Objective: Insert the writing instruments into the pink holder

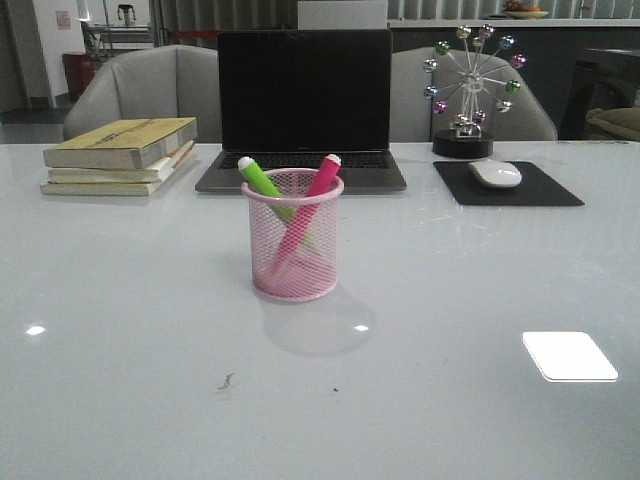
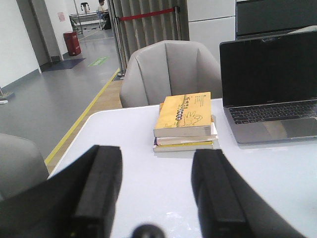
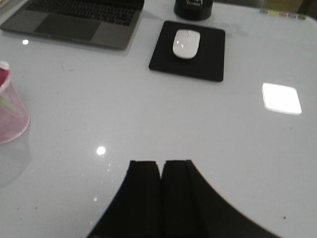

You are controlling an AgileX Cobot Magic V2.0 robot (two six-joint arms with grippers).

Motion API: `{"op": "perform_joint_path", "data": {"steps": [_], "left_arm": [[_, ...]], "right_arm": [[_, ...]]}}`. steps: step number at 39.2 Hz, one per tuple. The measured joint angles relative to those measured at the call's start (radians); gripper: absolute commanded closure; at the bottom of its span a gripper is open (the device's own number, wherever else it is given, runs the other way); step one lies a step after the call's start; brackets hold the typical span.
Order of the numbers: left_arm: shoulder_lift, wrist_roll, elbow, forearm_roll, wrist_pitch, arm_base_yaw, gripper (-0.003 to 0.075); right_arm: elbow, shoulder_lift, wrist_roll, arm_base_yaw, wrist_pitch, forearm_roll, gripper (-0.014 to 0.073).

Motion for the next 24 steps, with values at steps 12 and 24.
{"op": "perform_joint_path", "data": {"steps": [12,24], "left_arm": [[0.0,0.0,0.0,0.0,0.0,0.0,0.0327],[0.0,0.0,0.0,0.0,0.0,0.0,0.0327]], "right_arm": [[0.106,-0.25,0.0,0.0,-0.007,-0.004,0.0536],[0.34,-0.542,0.0,0.0,-0.051,-0.004,0.0536]]}}
